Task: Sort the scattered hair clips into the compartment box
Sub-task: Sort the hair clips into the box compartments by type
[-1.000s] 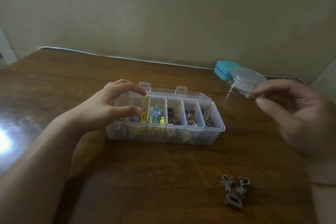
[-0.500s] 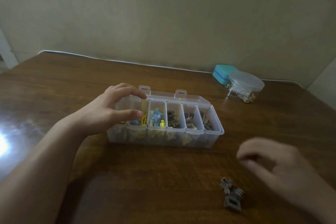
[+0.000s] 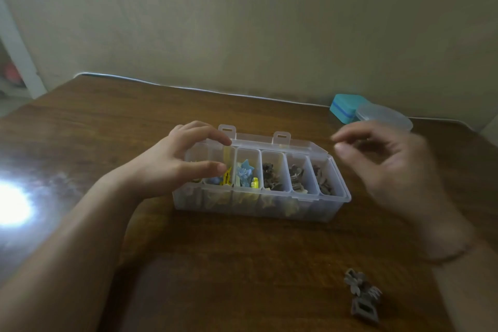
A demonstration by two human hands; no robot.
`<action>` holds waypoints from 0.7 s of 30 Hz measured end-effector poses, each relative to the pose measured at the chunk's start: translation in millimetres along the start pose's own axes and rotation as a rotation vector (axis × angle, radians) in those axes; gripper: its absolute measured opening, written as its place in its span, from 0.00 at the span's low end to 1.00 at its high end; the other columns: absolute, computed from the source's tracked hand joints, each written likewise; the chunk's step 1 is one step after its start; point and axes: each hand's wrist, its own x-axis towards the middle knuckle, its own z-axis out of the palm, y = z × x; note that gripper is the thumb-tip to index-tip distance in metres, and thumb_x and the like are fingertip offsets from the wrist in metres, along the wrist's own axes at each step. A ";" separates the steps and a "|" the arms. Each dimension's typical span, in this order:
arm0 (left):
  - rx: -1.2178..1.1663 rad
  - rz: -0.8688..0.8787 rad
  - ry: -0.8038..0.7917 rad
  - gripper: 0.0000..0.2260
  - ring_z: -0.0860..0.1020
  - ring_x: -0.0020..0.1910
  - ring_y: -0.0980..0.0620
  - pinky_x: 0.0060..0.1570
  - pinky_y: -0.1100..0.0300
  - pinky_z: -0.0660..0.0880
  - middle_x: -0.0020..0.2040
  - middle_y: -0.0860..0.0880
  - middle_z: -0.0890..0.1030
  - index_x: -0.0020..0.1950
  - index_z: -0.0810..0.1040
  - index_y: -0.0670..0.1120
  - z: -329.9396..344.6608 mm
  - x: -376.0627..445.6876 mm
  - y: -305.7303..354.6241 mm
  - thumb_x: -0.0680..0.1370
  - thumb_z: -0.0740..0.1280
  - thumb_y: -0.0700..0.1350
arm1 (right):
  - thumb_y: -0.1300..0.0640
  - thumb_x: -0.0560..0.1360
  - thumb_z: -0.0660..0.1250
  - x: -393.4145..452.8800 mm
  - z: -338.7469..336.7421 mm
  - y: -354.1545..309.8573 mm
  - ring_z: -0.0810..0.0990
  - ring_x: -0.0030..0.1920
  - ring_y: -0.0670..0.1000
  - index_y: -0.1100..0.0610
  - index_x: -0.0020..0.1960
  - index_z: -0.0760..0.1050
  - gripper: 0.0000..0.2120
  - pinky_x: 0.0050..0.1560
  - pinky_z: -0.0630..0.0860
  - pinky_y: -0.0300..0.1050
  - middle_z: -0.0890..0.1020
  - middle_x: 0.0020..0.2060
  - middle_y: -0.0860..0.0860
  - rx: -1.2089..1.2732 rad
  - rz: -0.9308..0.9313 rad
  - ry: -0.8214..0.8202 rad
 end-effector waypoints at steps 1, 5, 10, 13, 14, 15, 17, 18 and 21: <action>0.001 0.001 0.004 0.25 0.66 0.69 0.60 0.67 0.46 0.66 0.63 0.67 0.72 0.59 0.77 0.66 0.1 0.1 -0.2 0.63 0.67 0.69 | 0.54 0.72 0.70 -4.6 -13.8 -3.8 0.80 0.44 0.46 0.49 0.47 0.80 0.04 0.42 0.77 0.35 0.83 0.41 0.44 -0.007 -0.006 -0.017; 0.000 0.003 0.000 0.25 0.66 0.69 0.60 0.67 0.45 0.66 0.64 0.67 0.72 0.59 0.77 0.67 0.8 0.4 -0.7 0.63 0.67 0.69 | 0.32 0.69 0.64 -51.5 -38.7 -11.7 0.79 0.43 0.39 0.39 0.50 0.76 0.15 0.39 0.73 0.29 0.80 0.45 0.36 -0.233 -0.016 -0.367; 0.000 0.006 0.008 0.25 0.67 0.67 0.61 0.66 0.46 0.67 0.62 0.67 0.72 0.59 0.77 0.66 1.1 0.6 -1.3 0.63 0.67 0.69 | 0.23 0.60 0.54 -99.2 -15.8 -1.9 0.74 0.46 0.36 0.32 0.43 0.72 0.19 0.46 0.72 0.37 0.76 0.42 0.33 -0.427 0.134 -0.483; 0.003 0.014 0.007 0.24 0.67 0.67 0.61 0.66 0.46 0.67 0.62 0.67 0.73 0.59 0.77 0.66 0.9 0.9 -2.2 0.64 0.67 0.68 | 0.33 0.67 0.62 -94.1 -13.2 3.8 0.77 0.46 0.39 0.34 0.42 0.74 0.08 0.42 0.74 0.37 0.76 0.47 0.32 -0.335 0.119 -0.419; 0.006 0.018 0.006 0.24 0.67 0.67 0.62 0.66 0.47 0.67 0.62 0.68 0.73 0.59 0.77 0.66 0.8 0.9 -2.2 0.64 0.67 0.68 | 0.34 0.69 0.64 -86.7 -16.0 3.0 0.77 0.46 0.39 0.35 0.43 0.76 0.08 0.42 0.74 0.34 0.77 0.47 0.34 -0.299 0.124 -0.365; 0.006 0.020 0.006 0.24 0.67 0.66 0.63 0.65 0.48 0.67 0.61 0.68 0.73 0.59 0.77 0.66 1.0 0.8 -1.8 0.64 0.67 0.68 | 0.36 0.70 0.65 -76.0 -19.0 2.3 0.78 0.46 0.39 0.37 0.43 0.77 0.07 0.43 0.74 0.32 0.79 0.46 0.35 -0.251 0.117 -0.299; -0.001 0.017 0.006 0.24 0.67 0.65 0.64 0.64 0.49 0.67 0.60 0.69 0.73 0.59 0.77 0.67 1.3 0.9 -1.1 0.64 0.67 0.68 | 0.42 0.69 0.67 -47.7 -20.9 -1.9 0.78 0.45 0.38 0.41 0.43 0.78 0.05 0.42 0.72 0.27 0.80 0.44 0.37 -0.172 0.089 -0.167; -0.004 0.014 0.006 0.24 0.67 0.65 0.65 0.64 0.49 0.68 0.60 0.69 0.73 0.59 0.77 0.67 1.4 0.9 -0.8 0.64 0.67 0.68 | 0.46 0.70 0.69 -33.2 -18.9 -1.6 0.78 0.43 0.38 0.43 0.43 0.79 0.03 0.40 0.71 0.26 0.80 0.41 0.39 -0.152 0.077 -0.117; -0.009 0.015 0.008 0.24 0.67 0.64 0.68 0.64 0.50 0.68 0.60 0.69 0.73 0.59 0.76 0.68 1.1 0.6 -0.3 0.63 0.67 0.68 | 0.53 0.72 0.71 -8.5 -0.4 10.6 0.77 0.40 0.37 0.47 0.44 0.79 0.02 0.36 0.71 0.28 0.79 0.35 0.41 -0.173 0.095 -0.141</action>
